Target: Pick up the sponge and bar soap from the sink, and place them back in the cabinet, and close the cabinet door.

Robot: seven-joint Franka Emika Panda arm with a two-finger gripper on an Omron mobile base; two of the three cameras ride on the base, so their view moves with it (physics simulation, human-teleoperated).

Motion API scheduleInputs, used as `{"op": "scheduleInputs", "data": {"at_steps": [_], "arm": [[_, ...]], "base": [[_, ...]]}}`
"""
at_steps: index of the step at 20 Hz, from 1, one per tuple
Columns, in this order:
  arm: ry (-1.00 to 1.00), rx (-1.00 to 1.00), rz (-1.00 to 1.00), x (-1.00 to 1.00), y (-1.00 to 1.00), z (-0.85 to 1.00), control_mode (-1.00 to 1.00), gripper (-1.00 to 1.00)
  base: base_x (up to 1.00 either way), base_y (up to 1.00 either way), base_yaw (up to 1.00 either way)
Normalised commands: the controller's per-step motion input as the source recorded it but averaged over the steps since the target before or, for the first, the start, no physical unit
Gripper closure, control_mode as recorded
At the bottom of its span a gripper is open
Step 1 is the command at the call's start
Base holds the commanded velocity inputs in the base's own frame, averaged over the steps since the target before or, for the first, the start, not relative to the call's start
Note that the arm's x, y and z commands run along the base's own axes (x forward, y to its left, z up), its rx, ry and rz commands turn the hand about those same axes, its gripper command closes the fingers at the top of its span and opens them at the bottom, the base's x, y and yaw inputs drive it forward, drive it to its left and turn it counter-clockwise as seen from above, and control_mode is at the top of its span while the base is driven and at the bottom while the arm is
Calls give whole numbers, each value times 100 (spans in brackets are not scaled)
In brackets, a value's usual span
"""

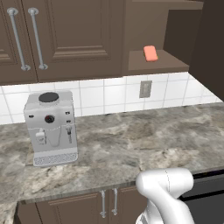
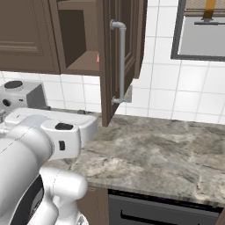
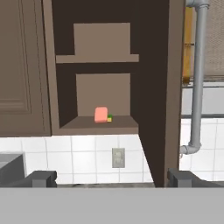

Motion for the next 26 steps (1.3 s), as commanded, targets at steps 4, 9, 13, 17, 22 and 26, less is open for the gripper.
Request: {"op": "scheduleInputs", "data": {"at_steps": [4, 9, 13, 17, 22, 26], "arm": [[0, 0, 0, 0, -22, -3, -100, -100], [-2, 0, 0, 0, -16, -6, -100, -100], [-1, 0, 0, 0, -15, -9, -100, -100], [0, 0, 0, 0, -14, -6, -100, -100], [0, 0, 1, 0, -15, -2, -100, -100], [0, 0, 4, 0, -24, 0, -100, -100]], "base": [[0, 0, 0], [0, 0, 0], [0, 0, 0], [0, 0, 0], [0, 0, 0], [0, 0, 0]]}}
